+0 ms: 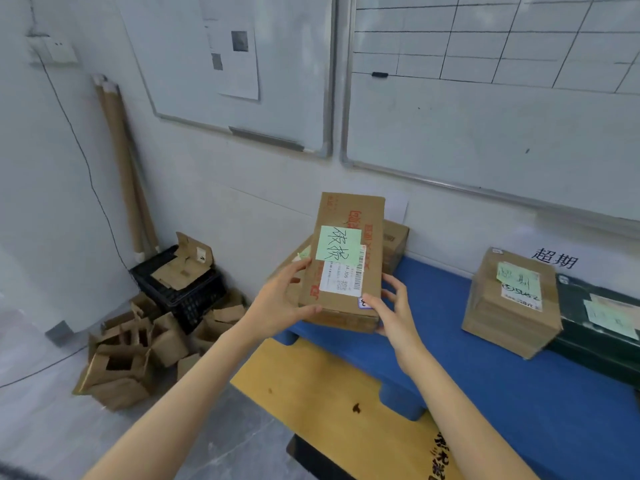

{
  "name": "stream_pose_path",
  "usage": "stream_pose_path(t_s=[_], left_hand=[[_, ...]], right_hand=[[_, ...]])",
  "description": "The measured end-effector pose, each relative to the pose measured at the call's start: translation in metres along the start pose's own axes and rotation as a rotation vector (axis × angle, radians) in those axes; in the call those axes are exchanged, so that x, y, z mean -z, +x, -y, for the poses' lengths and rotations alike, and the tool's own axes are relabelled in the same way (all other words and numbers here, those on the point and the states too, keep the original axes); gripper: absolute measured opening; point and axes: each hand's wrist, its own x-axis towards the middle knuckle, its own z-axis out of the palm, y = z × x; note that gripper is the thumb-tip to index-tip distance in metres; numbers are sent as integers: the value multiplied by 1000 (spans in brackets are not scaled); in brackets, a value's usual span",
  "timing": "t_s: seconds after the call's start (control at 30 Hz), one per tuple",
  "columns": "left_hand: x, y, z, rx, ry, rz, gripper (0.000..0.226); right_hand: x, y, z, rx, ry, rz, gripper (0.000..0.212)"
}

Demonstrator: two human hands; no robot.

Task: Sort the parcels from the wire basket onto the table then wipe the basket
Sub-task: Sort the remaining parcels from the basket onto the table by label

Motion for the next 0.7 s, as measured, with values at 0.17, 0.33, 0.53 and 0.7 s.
stream_pose_path(t_s=[0.17, 0.33, 0.53, 0.7], left_hand=[[-10, 25, 21, -28, 282, 33, 90], [-13, 48, 43, -57, 549, 34, 93], [-13, 78, 63, -79, 636, 80, 92], [-9, 100, 77, -116, 585, 117, 89]], right_hand=[[3, 15, -30, -153, 48, -96, 55], [-2, 22, -55, -267, 82, -166, 53], [-20, 33, -75, -319, 125, -231, 55], [-31, 44, -85, -333, 121, -293, 61]])
